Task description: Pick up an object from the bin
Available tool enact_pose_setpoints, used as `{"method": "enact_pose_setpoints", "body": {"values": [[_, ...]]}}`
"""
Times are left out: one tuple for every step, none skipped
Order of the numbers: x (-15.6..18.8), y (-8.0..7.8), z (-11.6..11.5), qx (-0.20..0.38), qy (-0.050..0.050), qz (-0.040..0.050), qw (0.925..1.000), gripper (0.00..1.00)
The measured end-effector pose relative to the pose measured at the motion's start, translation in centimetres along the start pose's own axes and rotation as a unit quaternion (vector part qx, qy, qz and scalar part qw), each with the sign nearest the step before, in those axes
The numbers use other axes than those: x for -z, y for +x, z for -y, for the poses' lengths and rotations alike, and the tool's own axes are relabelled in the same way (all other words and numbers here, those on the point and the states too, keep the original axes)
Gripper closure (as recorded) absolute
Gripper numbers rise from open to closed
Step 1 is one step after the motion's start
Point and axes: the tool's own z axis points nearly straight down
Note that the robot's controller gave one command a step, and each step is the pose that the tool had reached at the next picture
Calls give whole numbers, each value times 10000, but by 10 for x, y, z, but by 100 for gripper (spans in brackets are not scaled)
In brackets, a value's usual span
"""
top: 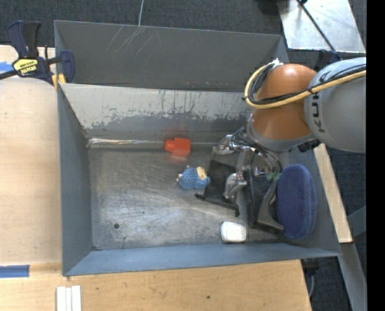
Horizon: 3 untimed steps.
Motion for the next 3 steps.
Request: {"method": "enact_pose_setpoints", "body": {"values": [[4,-5,0,-5,7,96,10000,100],[51,-8,1,6,5,24,10000,100],[60,-9,0,16,2,9,10000,100]]}}
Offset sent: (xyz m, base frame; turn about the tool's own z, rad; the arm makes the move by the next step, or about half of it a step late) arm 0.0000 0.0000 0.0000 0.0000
